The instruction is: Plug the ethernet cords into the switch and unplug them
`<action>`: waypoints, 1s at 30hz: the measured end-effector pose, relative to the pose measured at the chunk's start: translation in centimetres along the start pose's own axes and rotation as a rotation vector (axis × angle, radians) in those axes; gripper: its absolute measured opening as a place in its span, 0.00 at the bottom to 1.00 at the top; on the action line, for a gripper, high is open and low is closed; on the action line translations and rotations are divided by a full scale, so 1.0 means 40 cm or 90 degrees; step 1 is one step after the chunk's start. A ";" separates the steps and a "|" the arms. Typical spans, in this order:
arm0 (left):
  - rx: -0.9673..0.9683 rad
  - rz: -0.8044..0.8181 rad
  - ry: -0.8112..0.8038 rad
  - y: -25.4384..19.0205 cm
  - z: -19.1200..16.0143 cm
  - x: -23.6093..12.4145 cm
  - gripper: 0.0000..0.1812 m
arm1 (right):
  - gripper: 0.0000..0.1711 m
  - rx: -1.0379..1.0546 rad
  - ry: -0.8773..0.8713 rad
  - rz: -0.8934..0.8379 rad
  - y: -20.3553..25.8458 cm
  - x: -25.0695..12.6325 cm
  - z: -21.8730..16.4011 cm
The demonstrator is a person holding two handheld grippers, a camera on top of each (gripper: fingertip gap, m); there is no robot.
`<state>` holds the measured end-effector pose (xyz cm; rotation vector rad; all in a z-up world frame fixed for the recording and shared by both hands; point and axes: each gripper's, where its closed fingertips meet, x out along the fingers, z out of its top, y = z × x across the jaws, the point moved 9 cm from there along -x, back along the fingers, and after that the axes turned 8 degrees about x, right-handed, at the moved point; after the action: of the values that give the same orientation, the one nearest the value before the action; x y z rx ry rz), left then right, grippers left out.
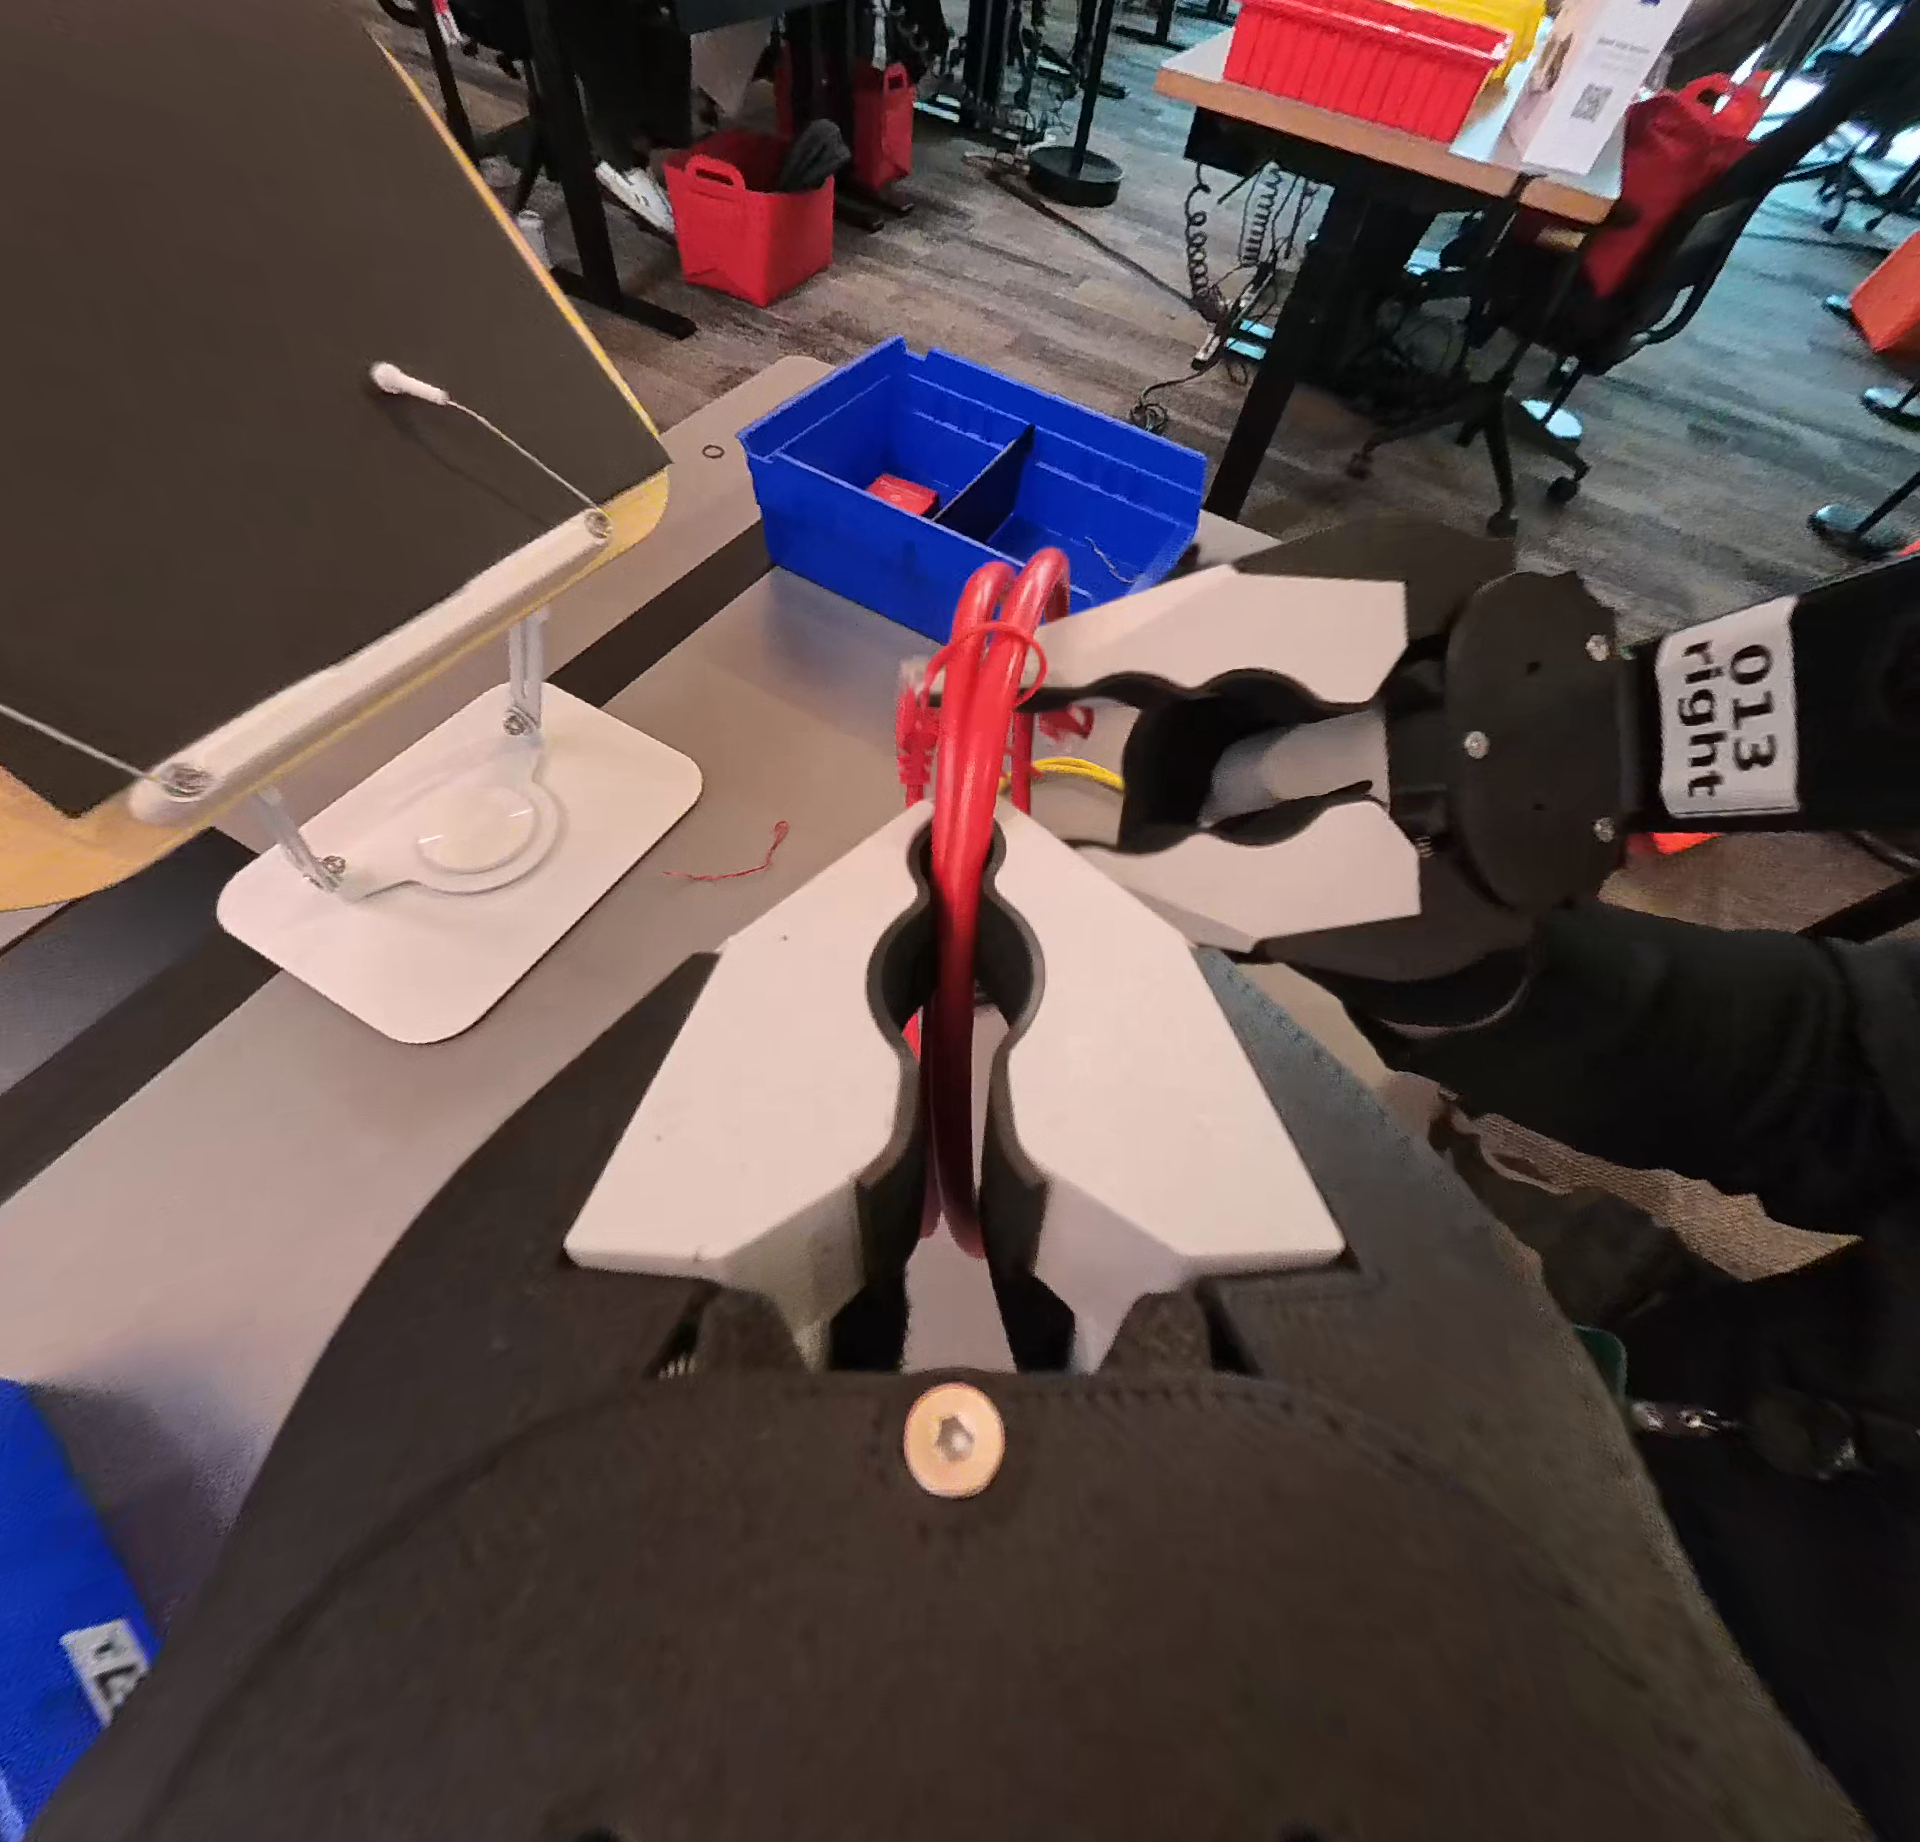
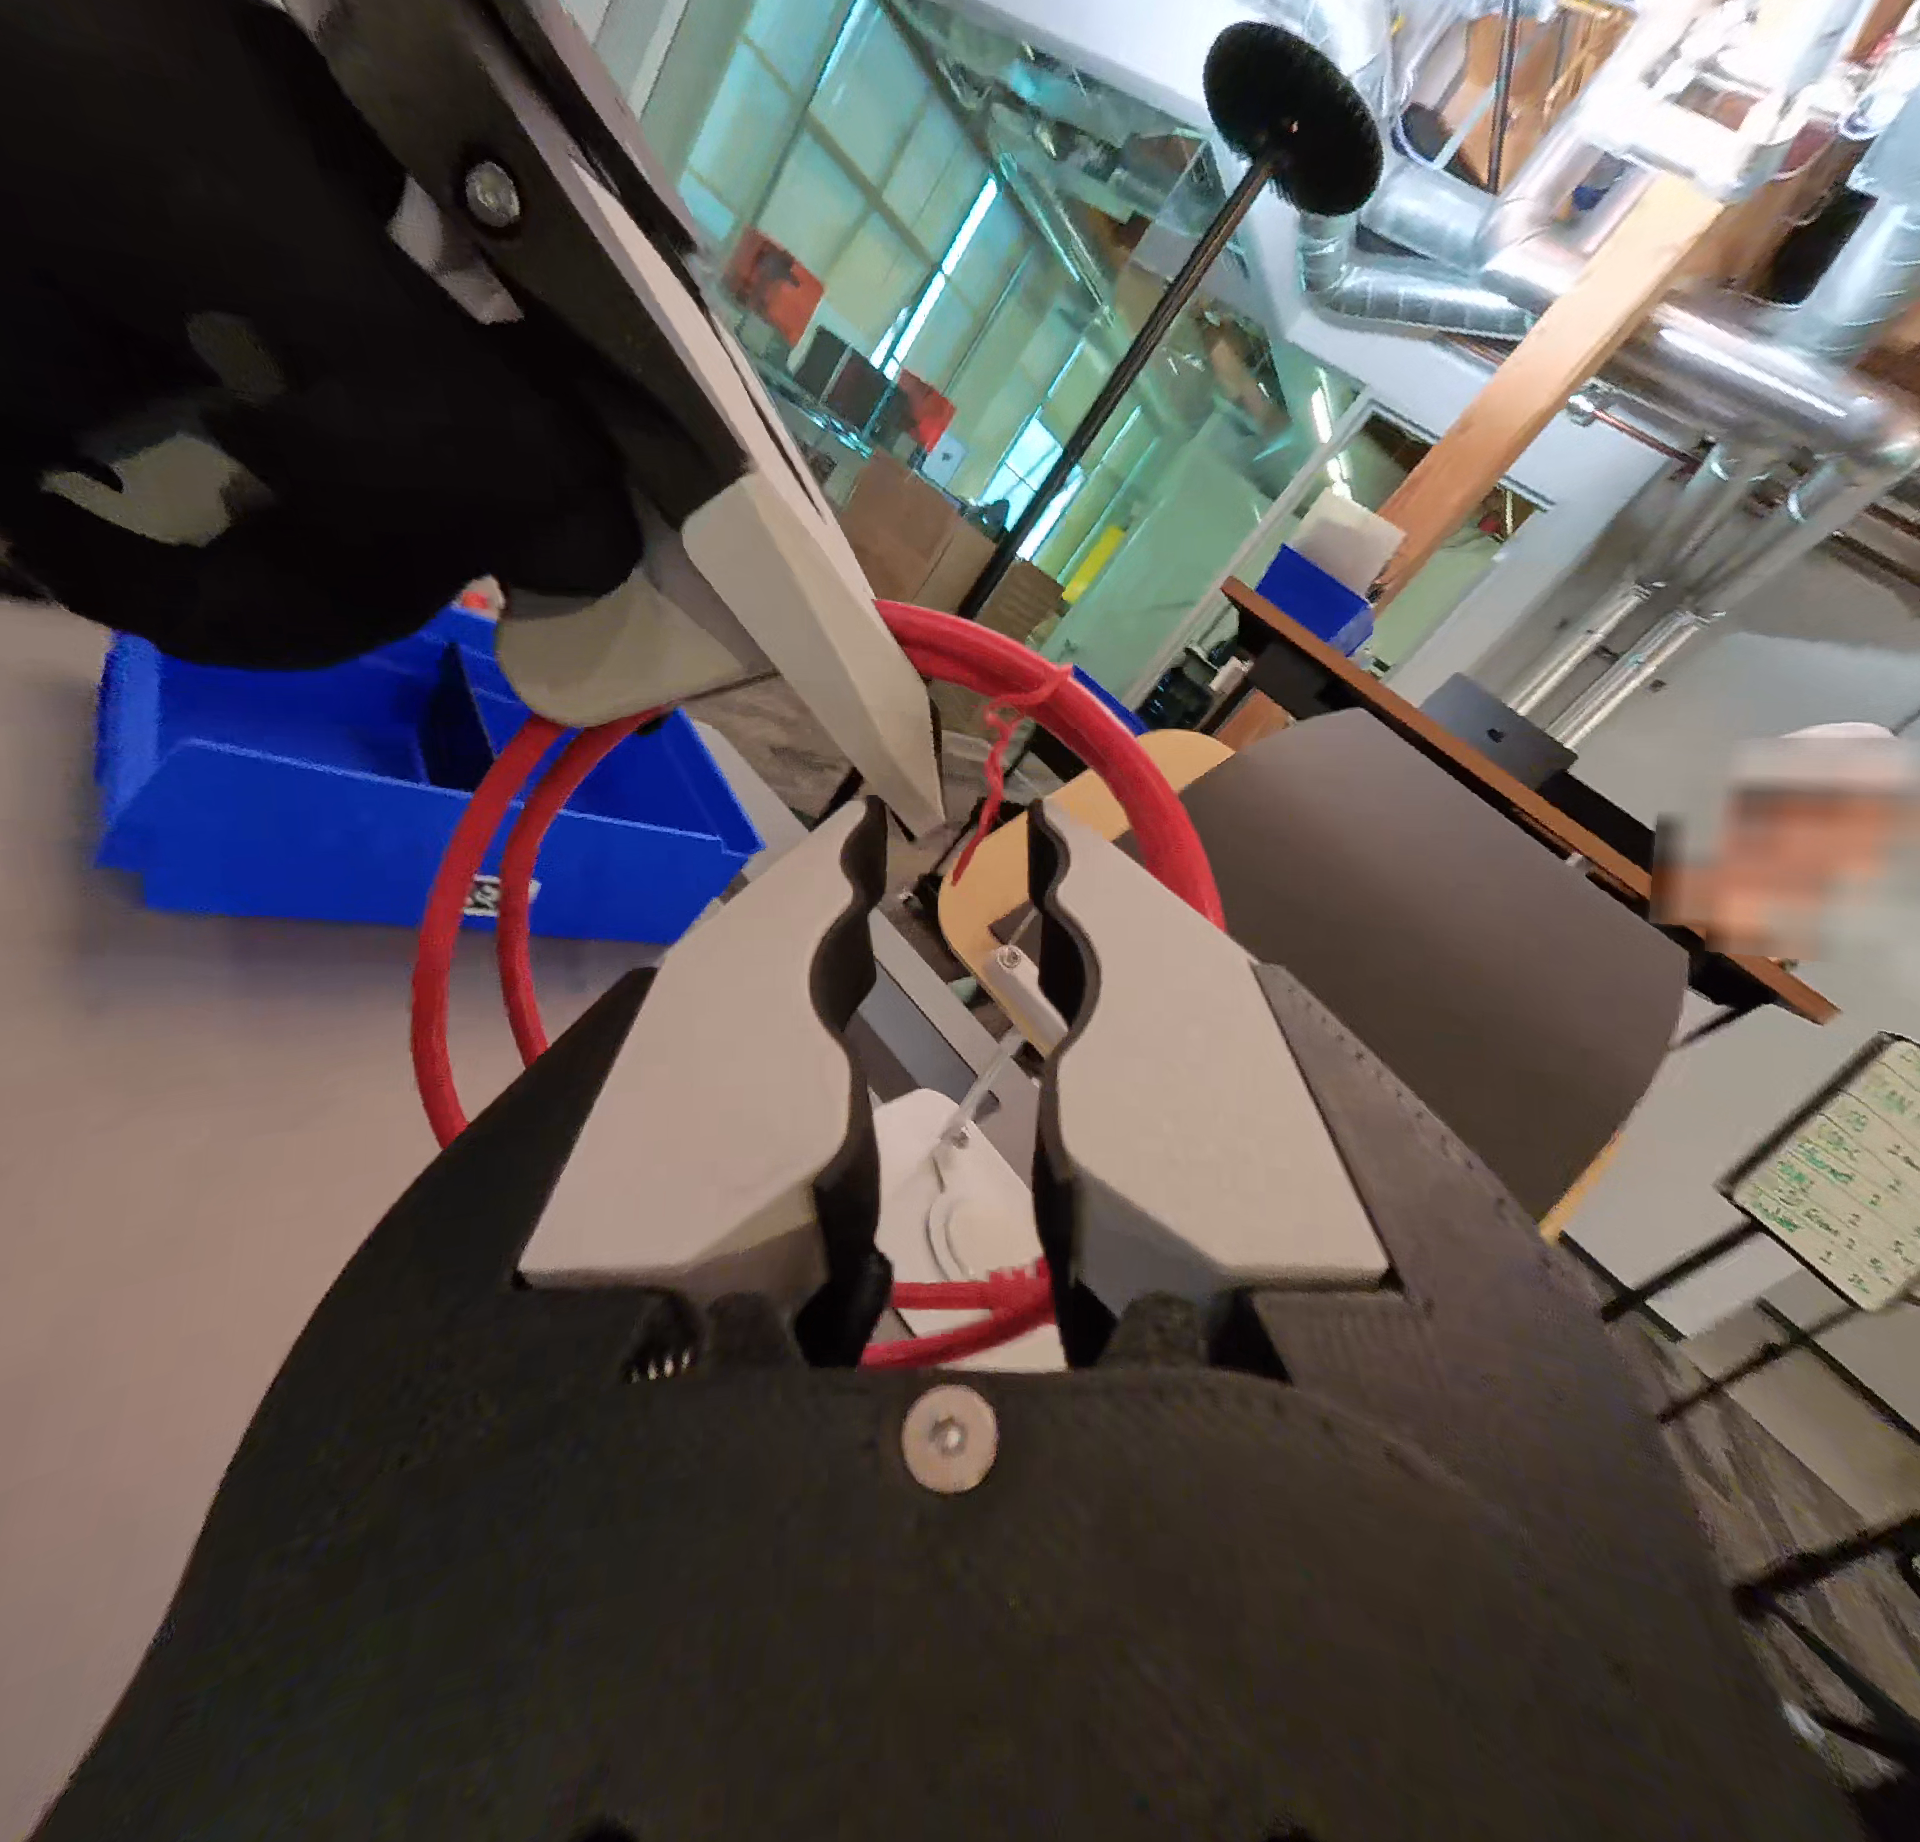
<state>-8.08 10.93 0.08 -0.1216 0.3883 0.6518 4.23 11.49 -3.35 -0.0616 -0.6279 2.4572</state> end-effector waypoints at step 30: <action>0.065 -0.084 0.009 -0.043 0.022 0.010 0.00 | 0.05 0.545 -0.211 0.342 -0.084 -0.021 -0.023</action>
<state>-6.44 10.00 0.73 -0.0538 0.4223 0.5011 6.88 13.79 -2.74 0.5900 0.4195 3.0736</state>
